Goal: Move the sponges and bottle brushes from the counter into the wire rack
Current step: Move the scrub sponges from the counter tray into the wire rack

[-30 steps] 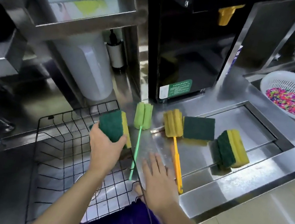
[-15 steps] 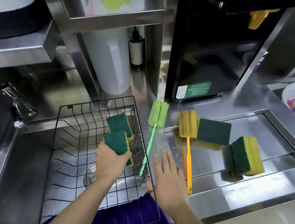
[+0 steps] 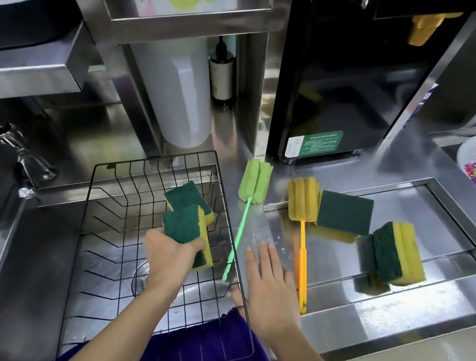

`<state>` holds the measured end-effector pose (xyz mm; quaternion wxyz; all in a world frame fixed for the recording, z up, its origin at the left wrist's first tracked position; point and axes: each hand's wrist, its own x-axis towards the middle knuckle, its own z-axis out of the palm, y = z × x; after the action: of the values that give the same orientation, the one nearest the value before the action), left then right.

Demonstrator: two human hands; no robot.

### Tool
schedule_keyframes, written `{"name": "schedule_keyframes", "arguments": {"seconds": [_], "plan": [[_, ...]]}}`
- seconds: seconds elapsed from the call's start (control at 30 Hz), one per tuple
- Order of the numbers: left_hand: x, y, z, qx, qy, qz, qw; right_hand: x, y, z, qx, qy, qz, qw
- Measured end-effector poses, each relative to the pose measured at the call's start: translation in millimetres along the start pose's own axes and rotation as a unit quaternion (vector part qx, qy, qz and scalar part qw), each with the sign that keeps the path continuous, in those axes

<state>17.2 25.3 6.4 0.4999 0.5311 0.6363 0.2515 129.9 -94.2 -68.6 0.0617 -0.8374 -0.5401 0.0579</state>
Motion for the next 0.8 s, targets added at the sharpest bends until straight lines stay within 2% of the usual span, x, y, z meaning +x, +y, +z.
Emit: {"name": "schedule_keyframes", "arguments": {"seconds": [0.13, 0.23, 0.33, 0.43, 0.6, 0.7, 0.8], "plan": [[-8, -12, 4, -0.003, -0.071, -0.024, 0.997, 0, 0, 0, 0.002, -0.005, -0.001, 1.000], [0, -25, 9, 0.039, -0.084, -0.070, 0.993, 0, 0, -1, 0.003, -0.012, 0.000, 1.000], [15, -32, 18, 0.068, -0.063, -0.085, 0.992, 0, 0, -1, 0.002, -0.013, 0.000, 1.000], [20, -27, 22, 0.104, -0.037, -0.062, 0.992, 0, 0, -2, 0.002, -0.012, -0.001, 1.000], [32, -28, 18, 0.146, 0.004, -0.085, 0.986, 0, 0, -2, -0.003, -0.013, -0.001, 1.000], [44, -24, 11, 0.109, 0.060, -0.096, 0.988, 0, 0, -3, -0.002, -0.017, 0.000, 1.000], [60, -15, 8, 0.054, 0.044, -0.087, 0.994, 0, 0, -4, 0.001, -0.022, -0.005, 1.000]]}}
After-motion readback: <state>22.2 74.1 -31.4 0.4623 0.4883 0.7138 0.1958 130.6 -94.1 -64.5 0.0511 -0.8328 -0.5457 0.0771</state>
